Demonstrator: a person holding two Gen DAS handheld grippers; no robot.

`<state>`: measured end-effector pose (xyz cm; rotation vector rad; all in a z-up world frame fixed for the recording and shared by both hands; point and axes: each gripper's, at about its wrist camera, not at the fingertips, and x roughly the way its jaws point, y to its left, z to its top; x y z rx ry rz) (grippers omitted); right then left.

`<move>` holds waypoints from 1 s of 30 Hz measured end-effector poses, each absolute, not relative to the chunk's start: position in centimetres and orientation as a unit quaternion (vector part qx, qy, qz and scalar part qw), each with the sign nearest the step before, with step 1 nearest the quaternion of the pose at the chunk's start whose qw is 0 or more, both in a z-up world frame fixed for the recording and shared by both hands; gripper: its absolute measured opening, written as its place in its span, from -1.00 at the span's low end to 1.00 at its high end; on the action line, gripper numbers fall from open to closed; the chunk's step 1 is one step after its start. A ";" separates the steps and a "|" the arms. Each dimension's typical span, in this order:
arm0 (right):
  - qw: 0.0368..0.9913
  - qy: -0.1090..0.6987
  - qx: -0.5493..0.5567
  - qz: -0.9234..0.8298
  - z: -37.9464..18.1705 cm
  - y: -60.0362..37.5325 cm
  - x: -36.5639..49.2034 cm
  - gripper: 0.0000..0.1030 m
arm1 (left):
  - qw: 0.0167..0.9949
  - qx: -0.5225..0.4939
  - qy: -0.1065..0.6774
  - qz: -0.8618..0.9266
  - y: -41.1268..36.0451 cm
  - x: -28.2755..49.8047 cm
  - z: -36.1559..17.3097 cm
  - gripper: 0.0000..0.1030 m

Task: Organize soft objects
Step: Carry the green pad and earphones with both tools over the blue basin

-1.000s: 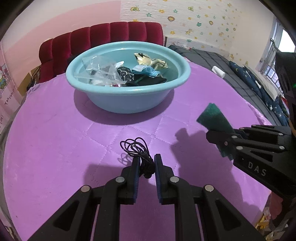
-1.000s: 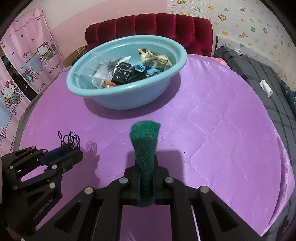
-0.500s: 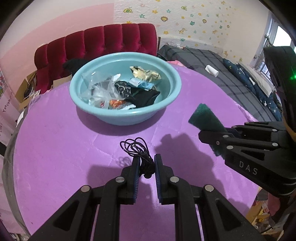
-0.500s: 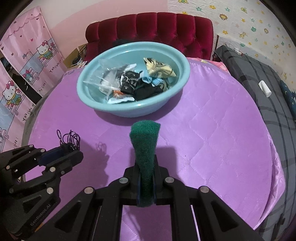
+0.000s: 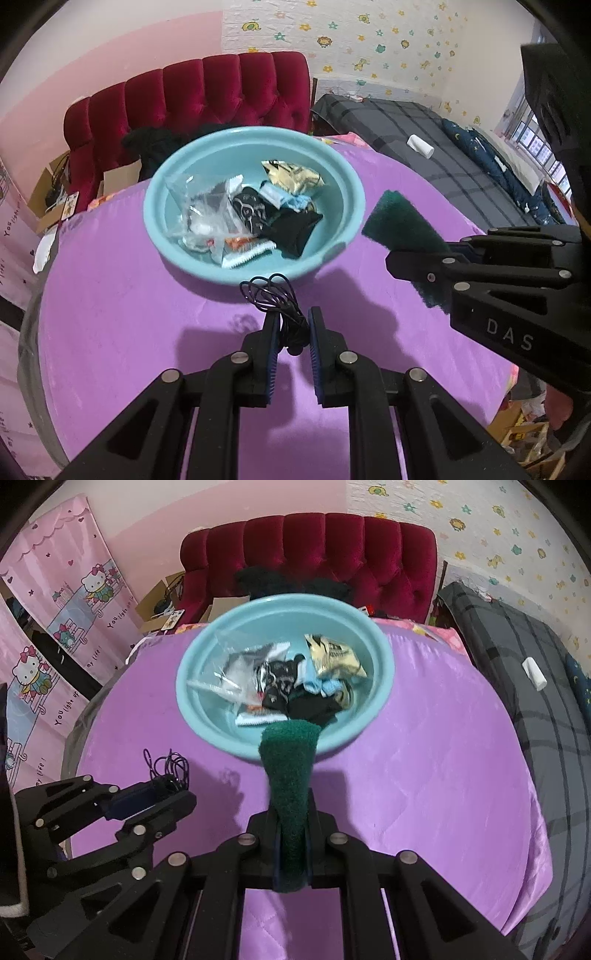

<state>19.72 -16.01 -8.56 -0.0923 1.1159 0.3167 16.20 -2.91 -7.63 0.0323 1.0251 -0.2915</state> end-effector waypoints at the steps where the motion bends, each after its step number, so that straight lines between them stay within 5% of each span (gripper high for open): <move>1: 0.836 0.526 -0.044 0.150 -8.3 -15.9 20.1 -0.84 | 0.861 0.014 0.489 -0.140 -2.9 16.7 -7.4 -0.68; 30: 0.826 0.536 -0.019 0.177 -8.4 -13.2 32.5 -0.82 | 0.862 0.013 0.489 -0.133 -2.3 28.9 -8.2 -0.67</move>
